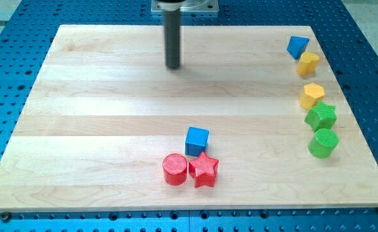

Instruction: Place the blue cube bottom left to the triangle

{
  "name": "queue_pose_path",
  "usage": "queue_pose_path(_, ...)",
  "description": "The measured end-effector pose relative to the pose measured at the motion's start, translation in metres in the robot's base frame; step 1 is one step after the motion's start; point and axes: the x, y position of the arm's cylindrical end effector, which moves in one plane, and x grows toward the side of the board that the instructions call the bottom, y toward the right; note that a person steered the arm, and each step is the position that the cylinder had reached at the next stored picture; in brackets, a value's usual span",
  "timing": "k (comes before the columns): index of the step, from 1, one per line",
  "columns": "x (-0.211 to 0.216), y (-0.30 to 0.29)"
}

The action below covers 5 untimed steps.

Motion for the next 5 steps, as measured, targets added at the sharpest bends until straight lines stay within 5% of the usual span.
queue_pose_path(2, 0.127, -0.024)
queue_pose_path(5, 0.219, 0.032)
